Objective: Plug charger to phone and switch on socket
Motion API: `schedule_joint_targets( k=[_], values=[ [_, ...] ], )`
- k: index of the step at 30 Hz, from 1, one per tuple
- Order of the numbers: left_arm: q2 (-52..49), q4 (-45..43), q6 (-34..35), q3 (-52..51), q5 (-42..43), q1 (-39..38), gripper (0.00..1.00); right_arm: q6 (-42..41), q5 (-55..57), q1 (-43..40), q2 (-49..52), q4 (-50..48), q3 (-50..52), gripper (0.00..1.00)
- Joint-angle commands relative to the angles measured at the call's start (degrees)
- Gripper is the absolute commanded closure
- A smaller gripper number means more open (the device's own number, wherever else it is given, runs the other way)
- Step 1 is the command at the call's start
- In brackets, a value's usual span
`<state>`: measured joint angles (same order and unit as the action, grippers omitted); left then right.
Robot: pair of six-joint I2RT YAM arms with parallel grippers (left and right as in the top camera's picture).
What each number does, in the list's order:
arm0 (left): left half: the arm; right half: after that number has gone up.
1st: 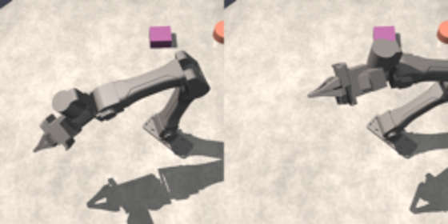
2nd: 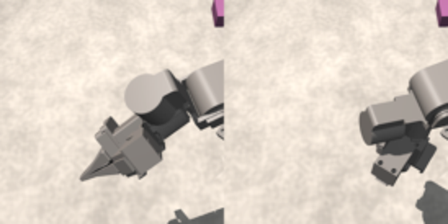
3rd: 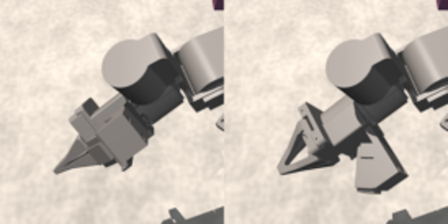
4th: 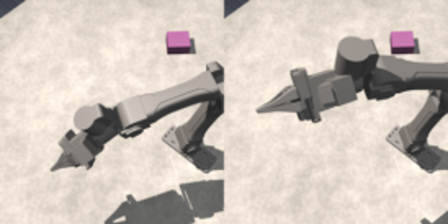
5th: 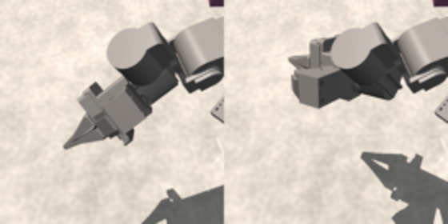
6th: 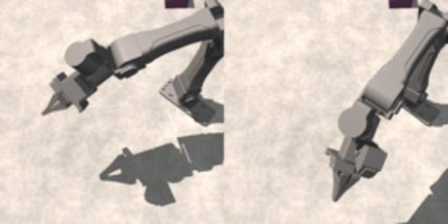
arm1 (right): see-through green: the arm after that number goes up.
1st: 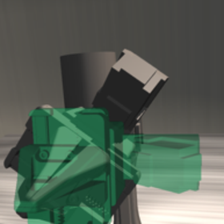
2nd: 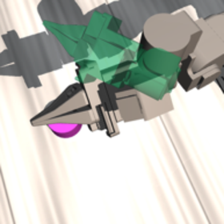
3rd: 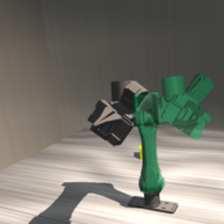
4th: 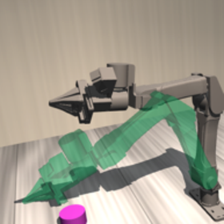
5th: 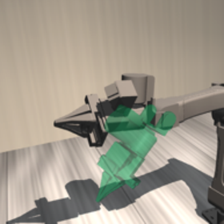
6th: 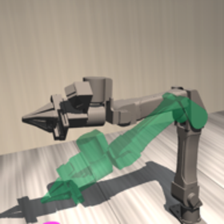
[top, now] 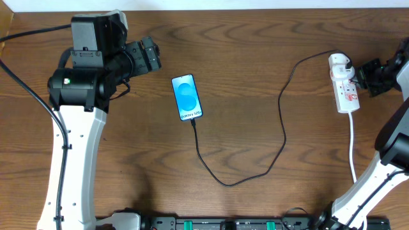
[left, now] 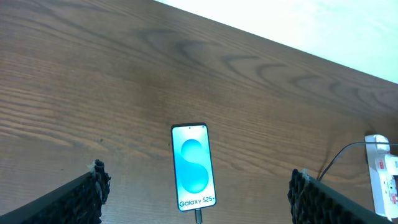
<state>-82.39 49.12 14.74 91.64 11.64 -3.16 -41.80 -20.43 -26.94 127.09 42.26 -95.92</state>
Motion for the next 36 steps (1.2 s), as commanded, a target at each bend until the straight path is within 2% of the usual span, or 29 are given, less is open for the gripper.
schedule_joint_targets(
  k=[1, 4, 7, 12, 14, 24, 36],
  values=[
    [0.72, 0.15, -0.57, -0.28, -0.57, 0.24, 0.07, 1.51, 2.95, -3.45, 1.16, -0.04, 2.05, 0.99],
    [0.72, 0.15, -0.57, -0.28, -0.57, 0.24, 0.07, 7.41, 0.13, -5.66, -2.34, -0.81, 2.05, 0.99],
    [0.72, 0.15, -0.55, -0.28, -0.57, 0.24, 0.07, 14.58, -2.43, -7.32, -10.62, -0.57, 2.05, 0.99],
    [0.72, 0.15, -0.57, -0.28, -0.57, 0.24, 0.06, 17.84, -1.55, -5.88, -21.66, -0.31, 2.05, 0.99],
    [0.72, 0.15, -0.57, -0.28, -0.57, 0.24, 0.07, 17.59, -1.6, -5.57, -22.64, -0.39, 2.05, 0.99],
    [0.72, 0.15, -0.57, -0.28, -0.57, 0.24, 0.07, 18.38, -4.2, -4.98, -17.94, 0.94, 2.38, 0.99],
    [0.72, 0.15, -0.57, -0.28, -0.57, 0.24, 0.07, 22.62, -8.48, -4.2, -3.5, -0.7, 2.38, 0.99]
  ],
)
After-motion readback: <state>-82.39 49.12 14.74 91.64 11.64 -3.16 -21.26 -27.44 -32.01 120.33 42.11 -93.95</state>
